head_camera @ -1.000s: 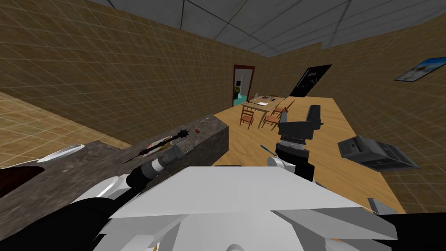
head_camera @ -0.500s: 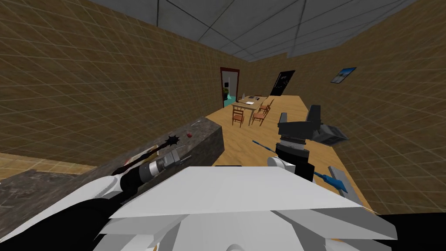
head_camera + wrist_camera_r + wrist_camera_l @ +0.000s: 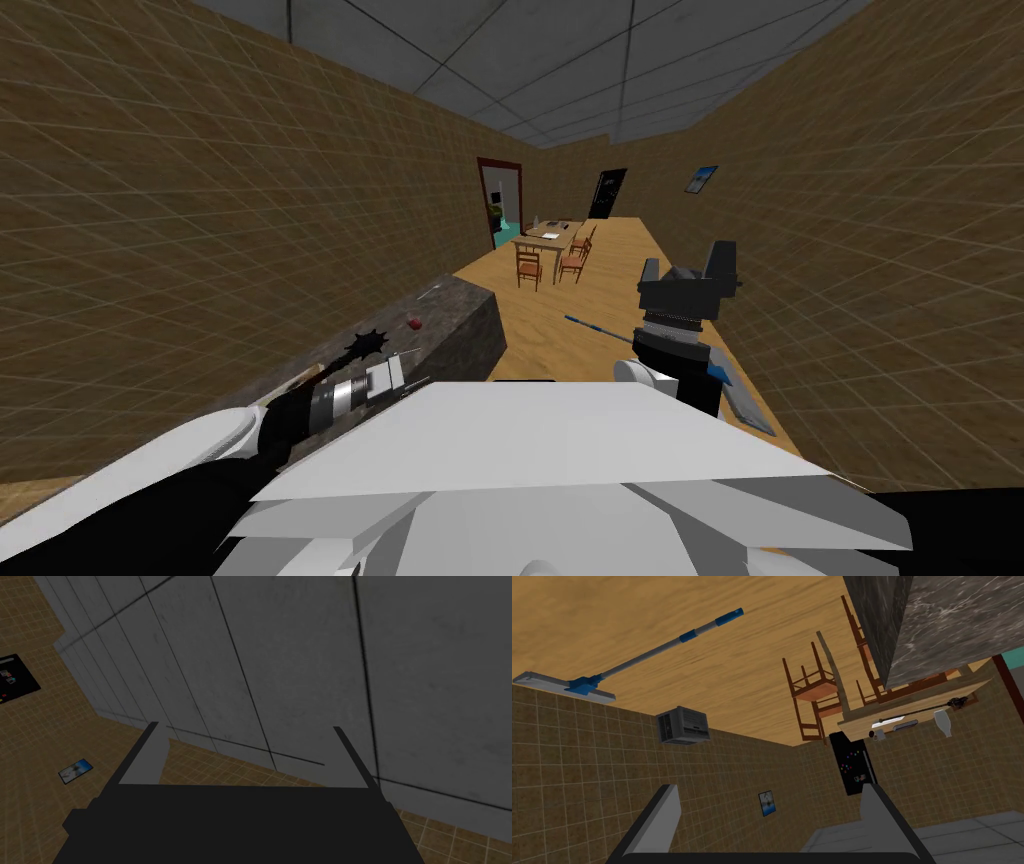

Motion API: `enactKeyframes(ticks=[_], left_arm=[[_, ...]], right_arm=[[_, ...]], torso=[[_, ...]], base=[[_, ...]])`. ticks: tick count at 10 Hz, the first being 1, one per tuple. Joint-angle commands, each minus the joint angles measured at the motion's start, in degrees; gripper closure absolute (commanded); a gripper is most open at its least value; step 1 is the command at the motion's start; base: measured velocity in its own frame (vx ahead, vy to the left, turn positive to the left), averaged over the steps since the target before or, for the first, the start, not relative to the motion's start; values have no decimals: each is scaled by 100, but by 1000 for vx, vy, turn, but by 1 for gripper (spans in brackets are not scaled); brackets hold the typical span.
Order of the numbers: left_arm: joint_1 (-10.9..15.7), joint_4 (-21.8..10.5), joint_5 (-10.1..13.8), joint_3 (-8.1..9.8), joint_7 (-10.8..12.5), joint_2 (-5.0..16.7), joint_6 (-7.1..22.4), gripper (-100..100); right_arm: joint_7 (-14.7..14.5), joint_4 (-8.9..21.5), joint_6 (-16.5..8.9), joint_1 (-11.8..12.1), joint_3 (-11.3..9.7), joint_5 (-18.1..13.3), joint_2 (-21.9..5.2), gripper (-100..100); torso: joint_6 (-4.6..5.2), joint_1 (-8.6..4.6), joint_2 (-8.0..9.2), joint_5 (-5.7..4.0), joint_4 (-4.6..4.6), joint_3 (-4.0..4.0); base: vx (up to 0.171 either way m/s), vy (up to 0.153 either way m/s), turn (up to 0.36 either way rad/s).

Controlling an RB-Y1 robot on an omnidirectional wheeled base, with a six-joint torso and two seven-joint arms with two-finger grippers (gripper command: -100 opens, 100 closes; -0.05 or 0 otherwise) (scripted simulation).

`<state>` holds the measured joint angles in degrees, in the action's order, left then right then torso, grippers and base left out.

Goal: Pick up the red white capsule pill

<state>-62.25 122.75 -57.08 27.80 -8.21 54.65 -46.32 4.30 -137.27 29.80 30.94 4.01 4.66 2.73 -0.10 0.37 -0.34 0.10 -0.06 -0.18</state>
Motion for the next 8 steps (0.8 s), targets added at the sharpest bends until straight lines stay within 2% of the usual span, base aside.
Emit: enactKeyframes(ticks=[1, 2, 3, 4, 5, 6, 7, 8], left_arm=[[-182, -106, -286, 55, 29, 286, -16, -100], [-182, -106, -446, 55, 29, 297, -16, -100], [-348, -234, -619, 94, -8, 508, -79, -100], [-348, -234, -758, 94, -8, 508, -79, -100], [-508, -364, -944, 121, -47, 707, -142, -100], [-508, -364, -1061, 121, -47, 707, -142, -100], [-661, -498, -1272, 134, -89, 893, -205, -100], [-661, -498, -1352, 134, -89, 893, -205, -100]], right_arm=[[0, 0, 0, 0, 0, 0, 0, 0], [0, 0, 0, -1, -1, 0, 0, 0], [0, 0, 0, 1, 0, 0, 0, 0], [0, 0, 0, 0, 0, 0, 0, 0], [0, 0, 0, 1, 1, 0, 0, 0], [0, 0, 0, 0, 0, 0, 0, 0], [0, 0, 0, 1, 1, 0, 0, 0], [0, 0, 0, 0, 0, 0, 0, 0]], torso=[[0, 0, 0, 0, 0, 0], [7, 0, -6, -1, -2, -4], [-2, 0, -6, 0, -1, -3], [4, 2, -9, 0, -2, -5], [-3, 1, -9, 0, -2, -5], [3, 4, -10, 0, -3, -6], [-3, 3, -9, 1, -2, -5], [2, 5, -13, 0, -3, -8]], base=[[22, 27, -441], [18, 34, -245], [29, 33, -383], [24, 38, -205], [23, 44, -315], [23, 42, -238], [31, 42, -343], [28, 50, -236]])
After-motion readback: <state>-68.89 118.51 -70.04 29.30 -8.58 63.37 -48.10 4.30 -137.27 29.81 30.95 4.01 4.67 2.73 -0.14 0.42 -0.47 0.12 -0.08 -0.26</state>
